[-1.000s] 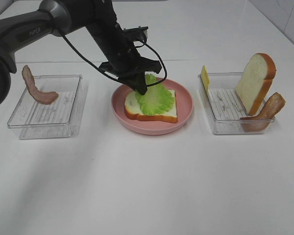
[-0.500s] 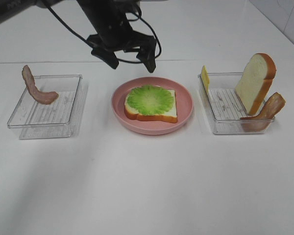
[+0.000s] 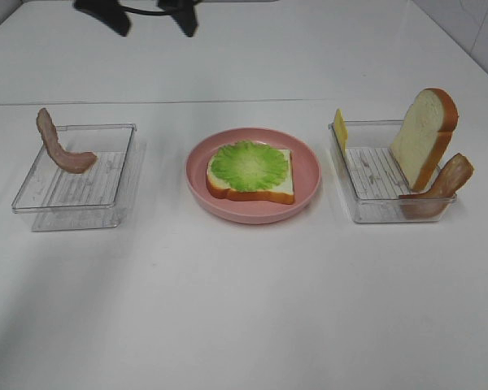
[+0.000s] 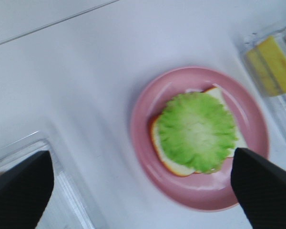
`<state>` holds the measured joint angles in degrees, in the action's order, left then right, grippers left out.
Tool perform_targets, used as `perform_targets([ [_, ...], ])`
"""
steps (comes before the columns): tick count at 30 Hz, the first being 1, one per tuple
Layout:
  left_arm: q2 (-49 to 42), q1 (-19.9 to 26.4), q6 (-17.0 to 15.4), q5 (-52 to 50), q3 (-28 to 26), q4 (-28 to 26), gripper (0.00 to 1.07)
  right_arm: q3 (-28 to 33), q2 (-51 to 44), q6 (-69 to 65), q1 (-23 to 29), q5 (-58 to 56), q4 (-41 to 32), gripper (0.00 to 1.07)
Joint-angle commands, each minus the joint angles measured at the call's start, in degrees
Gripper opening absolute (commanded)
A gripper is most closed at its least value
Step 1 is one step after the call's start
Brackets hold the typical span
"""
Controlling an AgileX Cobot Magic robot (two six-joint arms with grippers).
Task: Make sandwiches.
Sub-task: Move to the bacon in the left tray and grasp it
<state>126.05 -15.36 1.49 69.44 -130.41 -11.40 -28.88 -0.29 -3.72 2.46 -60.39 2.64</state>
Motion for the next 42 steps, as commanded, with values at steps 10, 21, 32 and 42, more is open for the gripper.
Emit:
perform_targets([
  [10, -2.29, 14.61, 0.97, 3.72, 12.49, 2.86, 0.92, 0.11, -1.2, 0.0, 0.0, 0.17, 0.17, 0.96],
  [21, 6.82, 16.21, 2.46, 3.55, 9.11, 3.27, 0.91, 0.11, -1.2, 0.0, 0.0, 0.17, 0.17, 0.96],
  [32, 13.64, 16.21, 3.15, 2.58, 3.78, 1.83, 0.91, 0.11, -1.2, 0.0, 0.0, 0.17, 0.17, 0.96],
  [42, 14.15, 16.21, 3.32, 2.75, 3.78, 1.72, 0.73, 0.11, -1.2, 0.0, 0.0, 0.17, 0.17, 0.96],
])
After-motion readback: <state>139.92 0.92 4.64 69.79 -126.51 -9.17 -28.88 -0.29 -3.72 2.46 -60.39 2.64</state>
